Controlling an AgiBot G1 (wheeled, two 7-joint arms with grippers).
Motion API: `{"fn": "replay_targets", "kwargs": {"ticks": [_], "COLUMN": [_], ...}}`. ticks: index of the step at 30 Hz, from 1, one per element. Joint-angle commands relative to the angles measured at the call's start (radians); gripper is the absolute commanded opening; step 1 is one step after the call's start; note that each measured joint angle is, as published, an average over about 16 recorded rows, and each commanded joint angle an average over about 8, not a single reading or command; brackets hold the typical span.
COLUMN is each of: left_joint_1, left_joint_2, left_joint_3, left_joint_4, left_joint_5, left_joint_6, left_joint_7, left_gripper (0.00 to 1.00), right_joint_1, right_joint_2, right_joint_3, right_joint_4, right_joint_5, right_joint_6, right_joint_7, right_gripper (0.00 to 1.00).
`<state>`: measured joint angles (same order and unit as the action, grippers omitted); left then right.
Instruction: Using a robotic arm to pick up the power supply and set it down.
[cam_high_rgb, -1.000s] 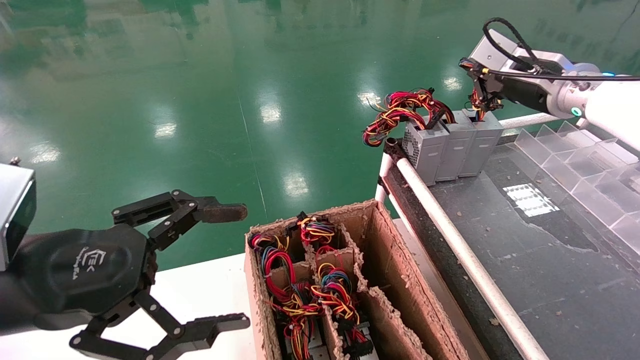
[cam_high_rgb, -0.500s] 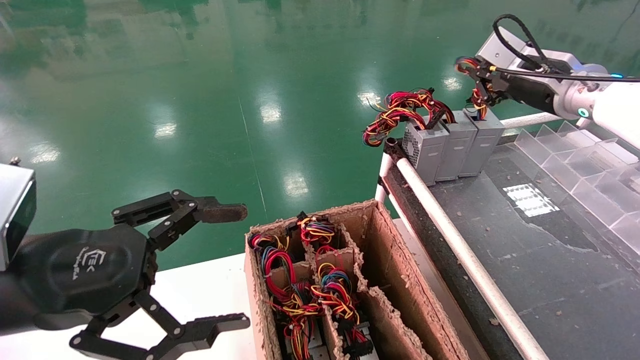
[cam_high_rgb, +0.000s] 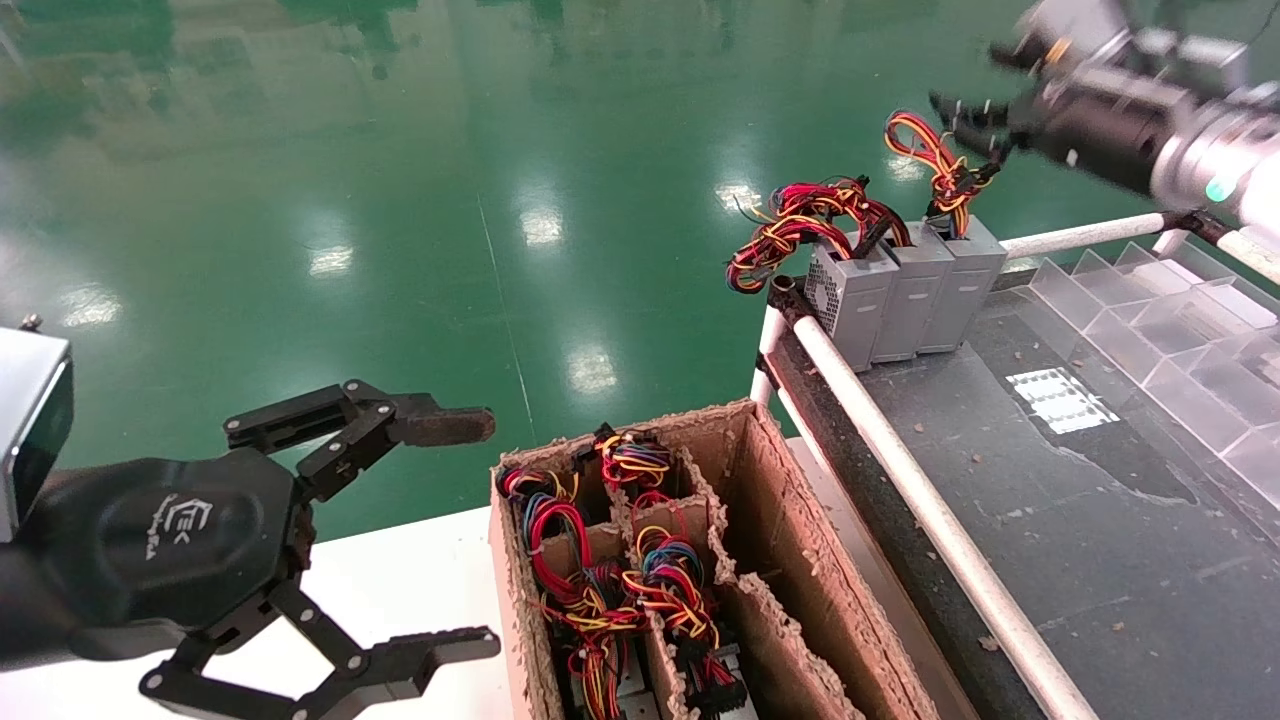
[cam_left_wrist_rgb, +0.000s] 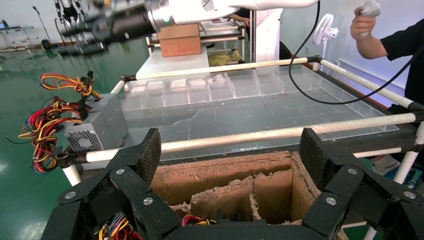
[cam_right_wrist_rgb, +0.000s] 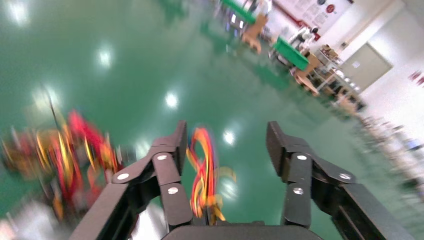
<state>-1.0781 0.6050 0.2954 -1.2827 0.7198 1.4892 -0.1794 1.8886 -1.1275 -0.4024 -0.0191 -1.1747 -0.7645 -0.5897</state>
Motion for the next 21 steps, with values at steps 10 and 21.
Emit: {"fn": "replay_targets", "kwargs": {"ticks": [10,21], "left_joint_1": [0.0,0.0], "left_joint_2": [0.0,0.0], "left_joint_3": [0.001,0.001], "left_joint_4": [0.001,0.001], "left_joint_5": [0.0,-0.001], "left_joint_6": [0.0,0.0], "left_joint_7": [0.0,0.001], "left_gripper": [1.0,1.0], "right_joint_1": [-0.033,-0.185], "right_joint_2": [0.055,0.145], "right_joint_3": [0.077,0.086], "right_joint_4": [0.069,0.309], "right_joint_5": [0.127,0.189], "right_joint_6": [-0.169,-0.278], "right_joint_7": [0.166,0.285], "right_gripper": [1.0,1.0]}}
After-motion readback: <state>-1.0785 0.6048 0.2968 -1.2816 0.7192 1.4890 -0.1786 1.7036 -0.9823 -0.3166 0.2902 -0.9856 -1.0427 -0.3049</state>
